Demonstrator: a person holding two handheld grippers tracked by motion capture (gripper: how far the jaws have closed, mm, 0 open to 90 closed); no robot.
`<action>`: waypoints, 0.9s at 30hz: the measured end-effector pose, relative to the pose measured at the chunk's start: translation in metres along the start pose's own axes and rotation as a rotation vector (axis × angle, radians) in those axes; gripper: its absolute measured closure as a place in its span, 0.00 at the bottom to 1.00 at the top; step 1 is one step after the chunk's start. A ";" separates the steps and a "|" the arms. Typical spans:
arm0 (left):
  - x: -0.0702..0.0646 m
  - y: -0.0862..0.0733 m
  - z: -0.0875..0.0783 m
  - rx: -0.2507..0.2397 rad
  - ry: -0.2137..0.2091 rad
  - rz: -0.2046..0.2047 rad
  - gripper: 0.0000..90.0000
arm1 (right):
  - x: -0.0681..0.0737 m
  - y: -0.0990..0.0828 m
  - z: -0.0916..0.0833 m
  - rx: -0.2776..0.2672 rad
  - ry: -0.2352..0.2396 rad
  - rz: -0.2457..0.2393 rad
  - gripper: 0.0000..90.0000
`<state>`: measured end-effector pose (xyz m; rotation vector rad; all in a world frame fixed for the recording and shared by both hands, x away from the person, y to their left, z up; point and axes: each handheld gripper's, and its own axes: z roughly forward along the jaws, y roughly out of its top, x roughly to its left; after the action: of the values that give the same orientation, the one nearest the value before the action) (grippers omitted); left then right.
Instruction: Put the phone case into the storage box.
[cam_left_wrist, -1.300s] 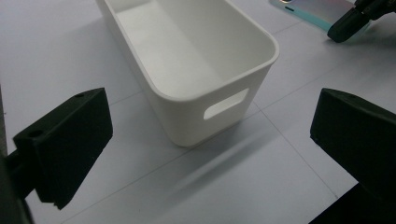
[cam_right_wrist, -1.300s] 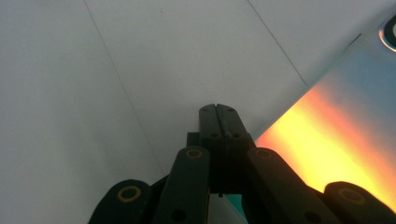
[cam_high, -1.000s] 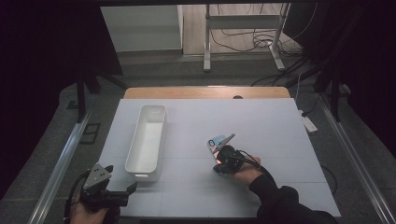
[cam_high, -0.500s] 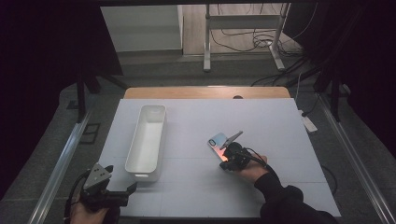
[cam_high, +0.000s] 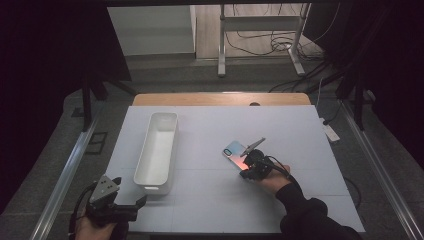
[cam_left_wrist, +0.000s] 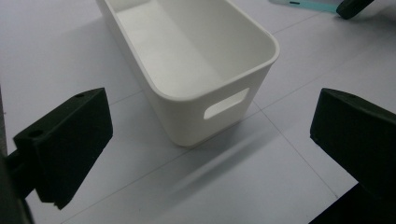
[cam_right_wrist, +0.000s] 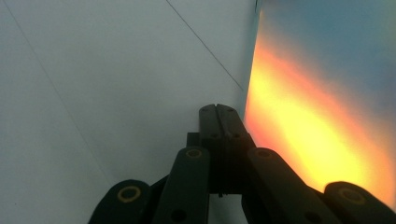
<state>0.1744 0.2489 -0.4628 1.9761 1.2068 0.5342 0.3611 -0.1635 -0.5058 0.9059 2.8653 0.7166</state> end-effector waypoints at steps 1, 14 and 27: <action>0.000 0.000 0.000 0.000 0.000 0.000 0.00 | 0.000 0.000 0.000 0.000 -0.001 0.000 0.99; 0.000 0.000 0.000 0.001 0.000 -0.001 0.00 | 0.006 0.003 -0.010 -0.039 -0.010 0.001 0.94; 0.000 0.000 0.001 0.001 0.001 -0.006 0.00 | 0.004 0.012 -0.016 -0.068 -0.047 0.008 0.57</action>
<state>0.1749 0.2491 -0.4633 1.9733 1.2133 0.5317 0.3608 -0.1596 -0.4856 0.9128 2.7801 0.7775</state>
